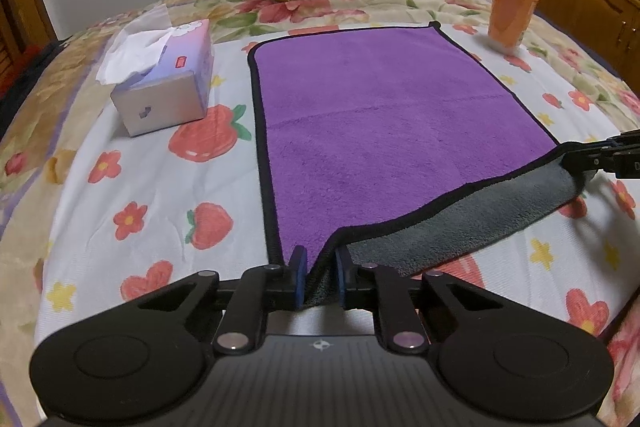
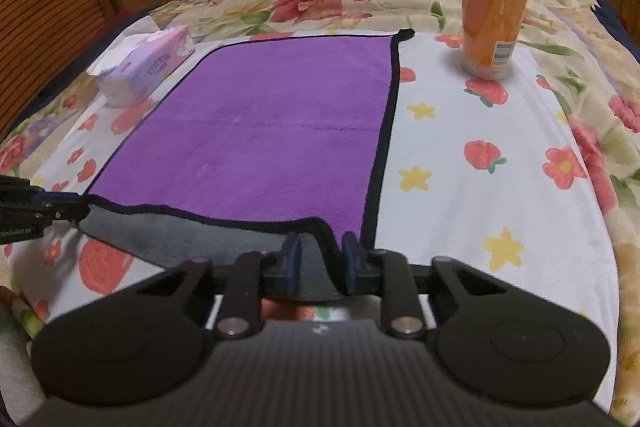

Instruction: Fold towel

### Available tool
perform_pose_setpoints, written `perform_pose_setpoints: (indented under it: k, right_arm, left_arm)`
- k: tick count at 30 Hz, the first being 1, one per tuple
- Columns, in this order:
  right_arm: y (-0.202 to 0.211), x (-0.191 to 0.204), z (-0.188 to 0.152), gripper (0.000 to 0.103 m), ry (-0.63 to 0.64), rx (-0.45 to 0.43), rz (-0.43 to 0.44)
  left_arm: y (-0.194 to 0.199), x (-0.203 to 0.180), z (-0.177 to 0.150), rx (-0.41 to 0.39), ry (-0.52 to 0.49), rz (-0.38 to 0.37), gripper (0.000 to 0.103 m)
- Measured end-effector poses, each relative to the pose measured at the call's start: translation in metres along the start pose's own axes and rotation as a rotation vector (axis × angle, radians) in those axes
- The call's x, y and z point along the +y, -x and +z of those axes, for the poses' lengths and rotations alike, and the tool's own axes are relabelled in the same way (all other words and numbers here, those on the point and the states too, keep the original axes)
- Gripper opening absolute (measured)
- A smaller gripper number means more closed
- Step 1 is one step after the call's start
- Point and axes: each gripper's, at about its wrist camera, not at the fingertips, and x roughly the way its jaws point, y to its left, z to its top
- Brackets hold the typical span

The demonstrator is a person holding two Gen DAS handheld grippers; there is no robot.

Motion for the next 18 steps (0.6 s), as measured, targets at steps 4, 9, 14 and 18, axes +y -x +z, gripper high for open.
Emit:
perform_pose_setpoints:
  k: [4, 9, 14, 18]
  right_arm:
    - [0.001, 0.001, 0.0, 0.008, 0.016, -0.003, 0.003]
    - [0.004, 0.001, 0.002, 0.005, 0.028, -0.024, 0.008]
    - [0.008, 0.001, 0.004, 0.005, 0.027, -0.057, 0.008]
    - [0.012, 0.0, 0.008, 0.005, 0.023, -0.091, 0.009]
  left_arm:
    - [0.002, 0.0, 0.001, -0.016, -0.003, -0.003, 0.013]
    - [0.009, 0.0, 0.004, -0.056, 0.001, -0.003, 0.01]
    - [0.017, 0.0, 0.007, -0.102, 0.016, -0.008, 0.009]
    - [0.023, 0.0, 0.01, -0.132, 0.025, -0.008, 0.009]
